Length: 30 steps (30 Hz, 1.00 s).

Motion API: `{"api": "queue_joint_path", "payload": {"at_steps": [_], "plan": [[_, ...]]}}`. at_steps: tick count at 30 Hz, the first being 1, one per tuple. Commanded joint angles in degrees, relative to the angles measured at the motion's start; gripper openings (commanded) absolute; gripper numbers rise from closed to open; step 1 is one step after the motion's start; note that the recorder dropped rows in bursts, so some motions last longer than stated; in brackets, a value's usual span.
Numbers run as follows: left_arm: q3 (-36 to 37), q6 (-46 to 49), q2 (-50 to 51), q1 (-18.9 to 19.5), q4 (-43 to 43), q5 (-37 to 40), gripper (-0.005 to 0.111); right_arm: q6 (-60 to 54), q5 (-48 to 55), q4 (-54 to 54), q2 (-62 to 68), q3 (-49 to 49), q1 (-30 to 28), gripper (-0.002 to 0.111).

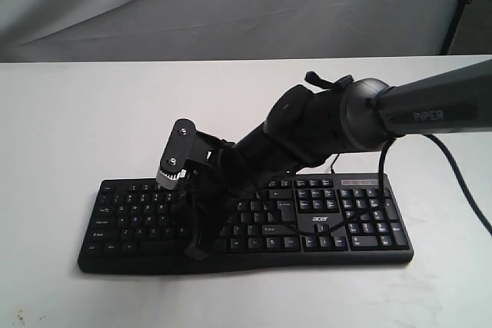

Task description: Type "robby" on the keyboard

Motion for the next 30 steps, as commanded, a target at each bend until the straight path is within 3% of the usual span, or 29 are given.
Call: {"api": "queue_joint_path", "payload": {"at_steps": [1, 30], "plan": [[0.2, -0.2, -0.2, -0.4, 0.3, -0.3, 0.000, -3.5, 1.4, 4.5, -0.1, 0.0, 0.1, 0.000], [0.2, -0.2, -0.2, -0.4, 0.3, -0.3, 0.000, -3.4, 0.7, 3.4, 2.5, 0.0, 0.1, 0.000]]}}
